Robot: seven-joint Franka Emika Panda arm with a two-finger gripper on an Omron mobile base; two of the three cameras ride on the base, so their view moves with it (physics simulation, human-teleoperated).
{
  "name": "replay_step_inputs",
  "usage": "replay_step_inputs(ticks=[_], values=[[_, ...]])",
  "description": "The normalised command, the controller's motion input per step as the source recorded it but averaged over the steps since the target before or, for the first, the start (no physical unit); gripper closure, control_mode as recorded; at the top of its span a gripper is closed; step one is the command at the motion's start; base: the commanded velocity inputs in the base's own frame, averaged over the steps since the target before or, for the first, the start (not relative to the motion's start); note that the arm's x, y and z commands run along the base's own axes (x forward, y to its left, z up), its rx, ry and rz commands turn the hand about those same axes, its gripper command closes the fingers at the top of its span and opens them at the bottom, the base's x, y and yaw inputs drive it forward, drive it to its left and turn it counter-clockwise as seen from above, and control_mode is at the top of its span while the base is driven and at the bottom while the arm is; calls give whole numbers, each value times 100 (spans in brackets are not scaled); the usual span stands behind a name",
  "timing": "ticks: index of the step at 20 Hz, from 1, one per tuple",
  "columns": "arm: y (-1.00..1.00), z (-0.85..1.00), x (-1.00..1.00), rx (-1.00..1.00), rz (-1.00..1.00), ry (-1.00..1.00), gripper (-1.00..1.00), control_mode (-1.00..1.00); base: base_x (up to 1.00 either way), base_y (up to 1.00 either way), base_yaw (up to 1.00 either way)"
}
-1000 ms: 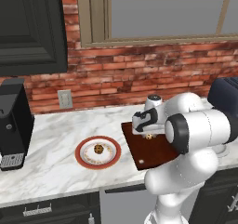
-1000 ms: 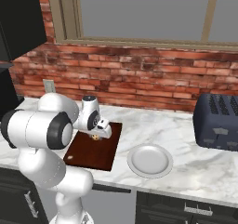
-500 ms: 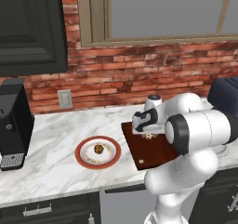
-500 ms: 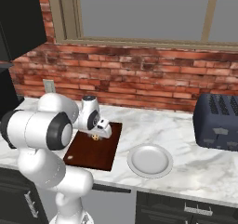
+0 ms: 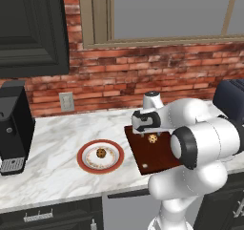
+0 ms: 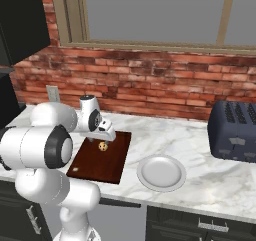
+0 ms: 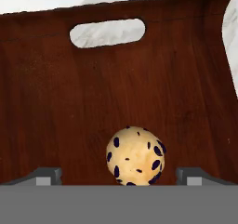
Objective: Move the dessert items from the plates to the tray.
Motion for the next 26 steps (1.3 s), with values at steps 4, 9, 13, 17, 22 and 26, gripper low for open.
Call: replay_step_inputs(ticks=[4, 9, 13, 17, 22, 26], values=[[11, 32, -5, 0, 0, -4, -100, -100, 0, 0, 0], [0, 42, -13, 1, 1, -11, -100, -100, 0, 0, 0], [0, 26, -32, 3, 5, -15, -100, -100, 0, 0, 0], [0, 7, -36, 8, 8, -14, -100, -100, 0, 0, 0], [39, -1, -3, 0, 17, -5, -100, -100, 0, 0, 0], [55, 2, -12, 1, 23, -3, -100, -100, 0, 0, 0]])
